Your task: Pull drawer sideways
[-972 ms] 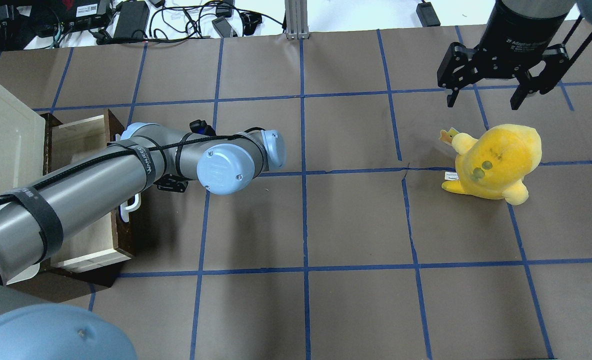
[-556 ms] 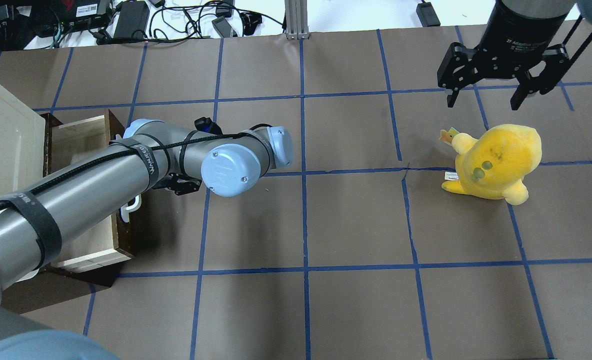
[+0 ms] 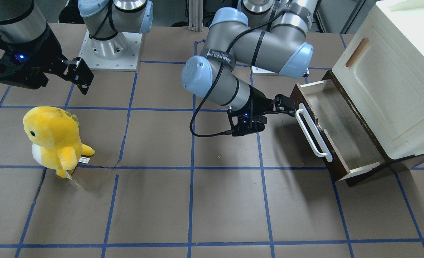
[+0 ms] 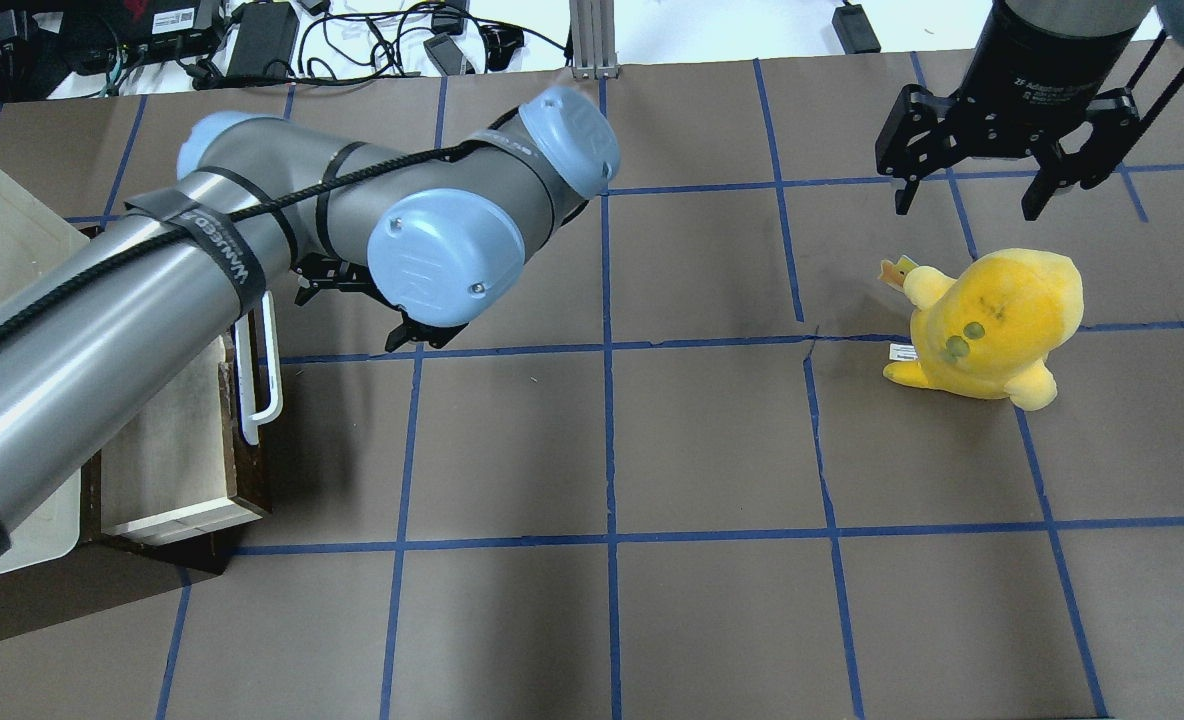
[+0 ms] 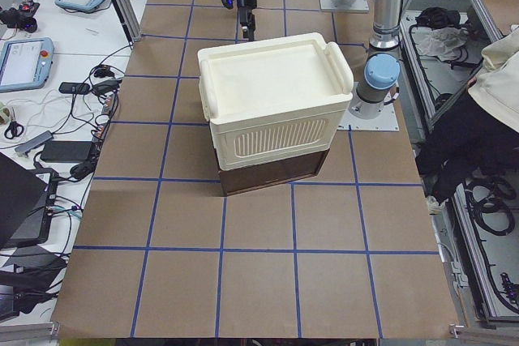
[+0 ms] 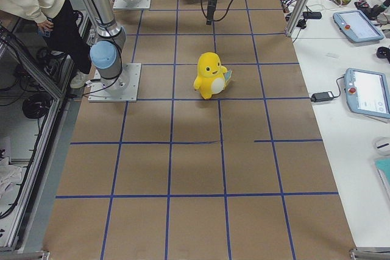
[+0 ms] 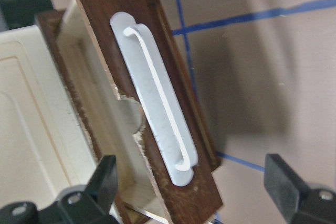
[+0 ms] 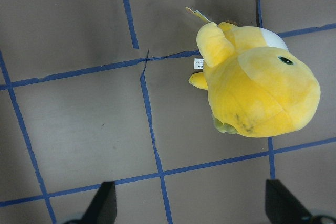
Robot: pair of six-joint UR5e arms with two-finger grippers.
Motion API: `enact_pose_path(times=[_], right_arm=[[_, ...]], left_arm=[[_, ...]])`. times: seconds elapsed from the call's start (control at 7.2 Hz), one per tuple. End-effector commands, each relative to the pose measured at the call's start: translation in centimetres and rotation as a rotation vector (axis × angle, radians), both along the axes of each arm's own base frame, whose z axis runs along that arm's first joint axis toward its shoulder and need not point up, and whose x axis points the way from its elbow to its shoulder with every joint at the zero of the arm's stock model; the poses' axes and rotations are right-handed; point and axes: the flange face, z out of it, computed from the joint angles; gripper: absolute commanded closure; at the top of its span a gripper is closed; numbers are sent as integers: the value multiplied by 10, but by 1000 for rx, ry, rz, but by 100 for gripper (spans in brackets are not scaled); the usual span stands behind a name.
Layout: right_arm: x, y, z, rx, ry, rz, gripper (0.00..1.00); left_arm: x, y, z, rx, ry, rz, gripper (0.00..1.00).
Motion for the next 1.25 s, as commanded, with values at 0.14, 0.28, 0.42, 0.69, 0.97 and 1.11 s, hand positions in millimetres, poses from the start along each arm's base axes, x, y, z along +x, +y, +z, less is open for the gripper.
enact_pose_path(times=[0.14,0.28,0.42,0.69,0.97,1.11], right_arm=[[1,0,0,0,0,1,0],[1,0,0,0,0,1,0],[1,0,0,0,0,1,0],[0,0,0,0,0,0,0],[1,0,0,2,0,1,0],[1,0,0,2,0,1,0]], left_arm=[[32,27,106,-94,429,184,0],[45,38,132,-115,509,183,0],[54,48,149,-128,594,207,0],[81,45,153,-83,726,175,1],[113,27,159,-79,759,121,0],[114,27,159,-77,749,113,0]])
